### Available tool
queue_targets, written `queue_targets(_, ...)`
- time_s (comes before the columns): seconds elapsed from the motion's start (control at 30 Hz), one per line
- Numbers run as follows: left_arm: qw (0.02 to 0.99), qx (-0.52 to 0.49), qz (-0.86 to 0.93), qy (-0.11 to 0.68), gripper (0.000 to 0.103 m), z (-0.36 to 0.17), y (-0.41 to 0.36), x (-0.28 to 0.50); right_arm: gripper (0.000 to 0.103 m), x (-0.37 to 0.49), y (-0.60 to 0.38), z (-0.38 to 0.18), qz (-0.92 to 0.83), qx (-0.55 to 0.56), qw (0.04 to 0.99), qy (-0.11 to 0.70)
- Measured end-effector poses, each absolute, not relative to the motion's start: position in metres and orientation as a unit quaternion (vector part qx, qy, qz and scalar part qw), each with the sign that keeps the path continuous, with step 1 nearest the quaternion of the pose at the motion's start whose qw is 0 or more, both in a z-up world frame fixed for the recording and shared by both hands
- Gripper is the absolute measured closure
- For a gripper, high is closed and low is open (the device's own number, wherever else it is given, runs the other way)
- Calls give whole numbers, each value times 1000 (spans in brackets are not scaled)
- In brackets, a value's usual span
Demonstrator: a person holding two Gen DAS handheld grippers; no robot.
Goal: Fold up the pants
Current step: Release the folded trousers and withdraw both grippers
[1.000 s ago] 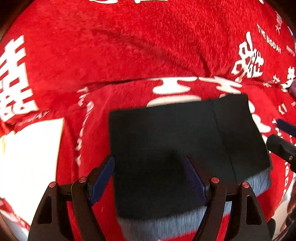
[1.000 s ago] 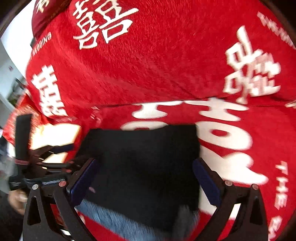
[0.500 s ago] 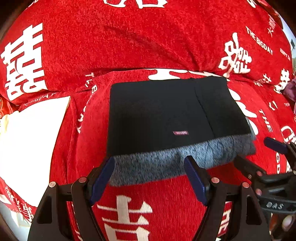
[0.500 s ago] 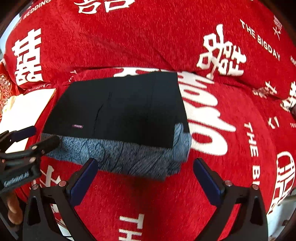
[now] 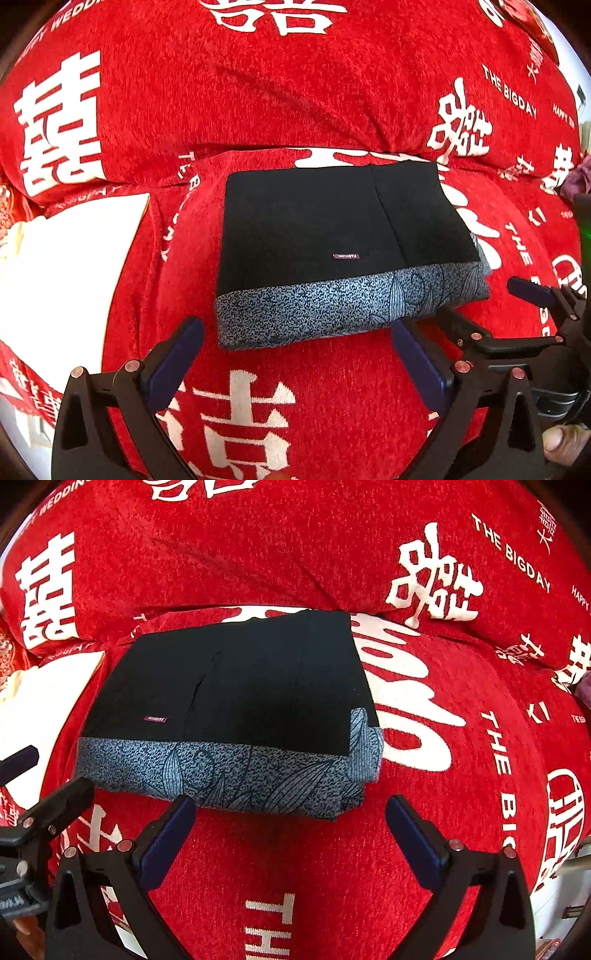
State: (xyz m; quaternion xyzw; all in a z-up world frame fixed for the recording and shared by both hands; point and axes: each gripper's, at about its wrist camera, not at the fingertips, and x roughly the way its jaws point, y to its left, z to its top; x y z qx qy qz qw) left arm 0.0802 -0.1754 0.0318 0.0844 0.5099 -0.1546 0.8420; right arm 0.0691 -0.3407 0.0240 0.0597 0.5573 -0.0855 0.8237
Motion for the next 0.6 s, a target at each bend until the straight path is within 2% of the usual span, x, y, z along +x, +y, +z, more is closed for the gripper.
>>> queue_targets(0.6,837,71,-163,518,2,35,-170,72,0,66,-333,20,-82,63,823,559)
